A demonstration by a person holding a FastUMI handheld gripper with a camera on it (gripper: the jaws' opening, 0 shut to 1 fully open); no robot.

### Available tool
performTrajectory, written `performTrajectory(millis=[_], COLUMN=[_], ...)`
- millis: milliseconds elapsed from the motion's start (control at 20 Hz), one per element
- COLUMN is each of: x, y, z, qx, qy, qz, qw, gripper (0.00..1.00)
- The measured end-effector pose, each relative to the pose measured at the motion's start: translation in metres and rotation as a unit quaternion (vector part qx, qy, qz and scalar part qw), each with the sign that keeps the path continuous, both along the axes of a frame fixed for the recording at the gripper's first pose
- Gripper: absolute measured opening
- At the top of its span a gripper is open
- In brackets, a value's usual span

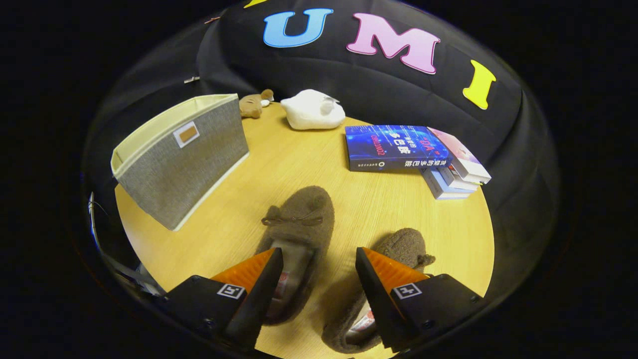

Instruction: Open the storage box then place both shoes into the box .Put the left shoe in first, then the right shoe, with the right side of both shoes facing outward in a uniform manner.

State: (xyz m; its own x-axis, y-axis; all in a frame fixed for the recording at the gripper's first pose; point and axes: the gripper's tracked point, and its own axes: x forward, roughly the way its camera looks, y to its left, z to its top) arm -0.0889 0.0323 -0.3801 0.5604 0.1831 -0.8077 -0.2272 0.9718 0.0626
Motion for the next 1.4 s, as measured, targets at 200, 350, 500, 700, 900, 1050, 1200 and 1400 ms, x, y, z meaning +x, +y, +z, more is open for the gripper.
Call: performTrajectory(millis=[200, 350, 500, 700, 900, 1050, 1200, 1400], x=[0.019, 0.029, 0.027, 0.026, 0.037, 0.057, 0.08, 0.109], y=[0.007, 0.005, 0.006, 0.0, 0.007, 0.024, 0.047, 0.099], z=[-0.024, -0.038, -0.045, -0.03, 0.034, 0.099, 0.154, 0.202], qx=[0.011, 0.011, 0.017, 0.03, 0.057, 0.081, 0.097, 0.133], qy=[0.01, 0.024, 0.044, 0.046, 0.01, -0.023, -0.04, -0.043], qz=[-0.02, -0.044, -0.069, -0.12, -0.135, -0.138, -0.145, -0.145], qw=[1.0, 0.999, 0.997, 0.991, 0.989, 0.987, 0.984, 0.979], gripper=[0.77, 0.62, 0.28, 0.07, 0.07, 0.07, 0.07, 0.07])
